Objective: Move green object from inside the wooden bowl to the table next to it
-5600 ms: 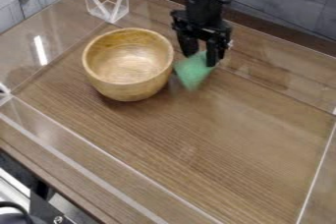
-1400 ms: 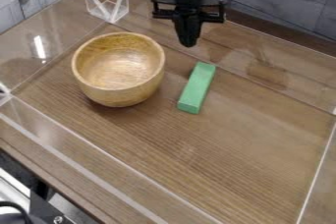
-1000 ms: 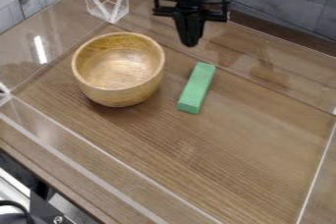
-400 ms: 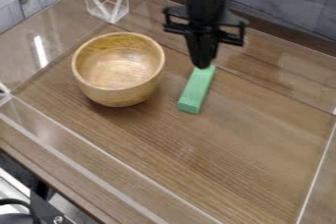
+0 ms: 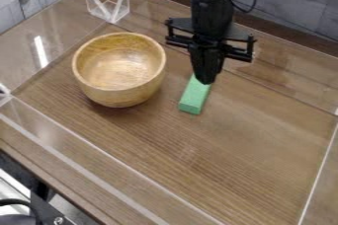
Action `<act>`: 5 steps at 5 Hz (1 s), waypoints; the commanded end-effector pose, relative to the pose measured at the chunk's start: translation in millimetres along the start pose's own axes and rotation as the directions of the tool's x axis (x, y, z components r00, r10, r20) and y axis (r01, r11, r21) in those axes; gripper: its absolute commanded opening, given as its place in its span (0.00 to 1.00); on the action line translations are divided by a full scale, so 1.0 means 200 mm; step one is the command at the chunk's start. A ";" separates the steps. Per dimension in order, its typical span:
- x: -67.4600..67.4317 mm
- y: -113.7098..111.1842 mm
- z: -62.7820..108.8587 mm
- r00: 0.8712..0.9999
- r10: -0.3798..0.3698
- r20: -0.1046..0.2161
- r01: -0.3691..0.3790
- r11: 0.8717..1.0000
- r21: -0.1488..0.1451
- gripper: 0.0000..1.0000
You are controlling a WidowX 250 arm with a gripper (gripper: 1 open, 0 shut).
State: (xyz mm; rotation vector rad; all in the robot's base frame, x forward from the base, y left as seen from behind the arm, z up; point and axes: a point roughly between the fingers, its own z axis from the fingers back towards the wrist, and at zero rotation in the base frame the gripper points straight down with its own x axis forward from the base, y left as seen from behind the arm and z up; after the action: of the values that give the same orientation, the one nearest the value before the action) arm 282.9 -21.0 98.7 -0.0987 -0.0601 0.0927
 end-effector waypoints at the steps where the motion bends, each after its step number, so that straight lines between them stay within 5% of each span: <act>1: -0.03 0.02 0.01 0.998 -0.040 0.049 0.040 0.999 -0.001 0.00; 2: -0.07 0.06 -0.07 0.998 -0.048 0.046 0.048 0.999 0.007 0.00; 3: -0.09 0.06 -0.08 0.997 -0.062 0.042 0.061 0.998 0.015 1.00; 5: -0.08 0.04 -0.06 0.998 -0.049 0.038 0.048 0.999 0.013 1.00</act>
State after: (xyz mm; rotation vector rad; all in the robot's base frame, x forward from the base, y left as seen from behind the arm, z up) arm 257.4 -15.5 66.4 -0.0841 -0.0239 0.0520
